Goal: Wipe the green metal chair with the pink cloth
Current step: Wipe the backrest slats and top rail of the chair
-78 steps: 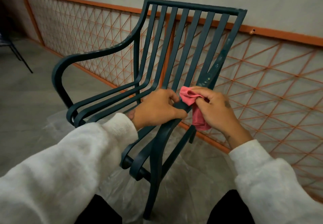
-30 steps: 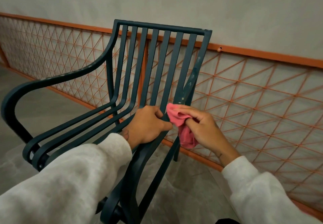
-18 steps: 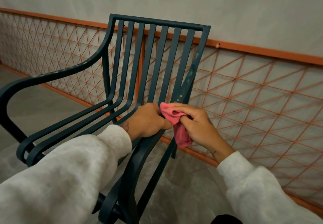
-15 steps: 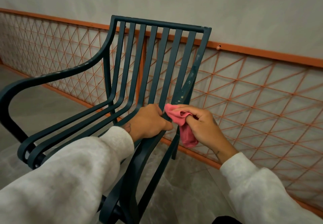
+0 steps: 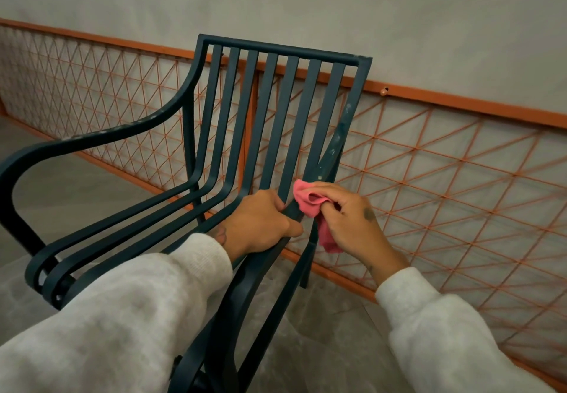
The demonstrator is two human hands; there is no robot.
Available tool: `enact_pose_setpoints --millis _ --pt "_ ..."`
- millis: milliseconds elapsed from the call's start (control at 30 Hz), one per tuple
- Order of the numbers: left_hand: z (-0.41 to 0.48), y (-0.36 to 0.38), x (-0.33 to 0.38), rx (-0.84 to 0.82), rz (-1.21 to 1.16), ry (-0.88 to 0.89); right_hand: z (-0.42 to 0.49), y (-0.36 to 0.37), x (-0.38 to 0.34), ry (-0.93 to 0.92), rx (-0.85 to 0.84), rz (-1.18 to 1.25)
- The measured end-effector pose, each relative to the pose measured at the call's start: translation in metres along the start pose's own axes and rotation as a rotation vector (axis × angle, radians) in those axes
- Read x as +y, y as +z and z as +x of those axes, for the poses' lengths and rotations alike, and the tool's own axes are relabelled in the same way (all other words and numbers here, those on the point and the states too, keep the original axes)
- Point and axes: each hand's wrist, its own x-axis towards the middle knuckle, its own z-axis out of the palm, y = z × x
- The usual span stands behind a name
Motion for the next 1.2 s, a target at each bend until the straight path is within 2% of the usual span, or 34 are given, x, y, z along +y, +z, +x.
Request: enact_pose_setpoints --millis 100,233,500,667,933,1100,1200 --pt "0.0 0.001 -0.002 0.01 0.014 0.007 0.003 0.009 -0.007 -0.022 -0.026 -0.041" --pt "-0.001 0.002 -0.003 0.003 0.004 0.053 -0.019 0.006 -0.007 -0.085 -0.093 0.064" --pt "-0.002 0.001 -0.002 0.02 0.034 0.001 0.004 0.006 -0.003 0.011 -0.001 -0.047" --pt "-0.001 0.003 -0.004 0.029 0.059 0.055 -0.024 0.004 -0.003 -0.103 -0.084 0.08" --pt "0.006 0.002 -0.004 0.013 0.092 0.045 0.007 0.011 -0.001 -0.042 0.007 -0.071" --pt "0.008 0.0 0.001 -0.003 0.218 0.158 -0.017 0.005 -0.004 -0.073 -0.089 0.055" --pt "0.016 -0.001 0.006 -0.01 0.301 0.153 -0.022 -0.013 -0.001 0.116 -0.088 0.373"
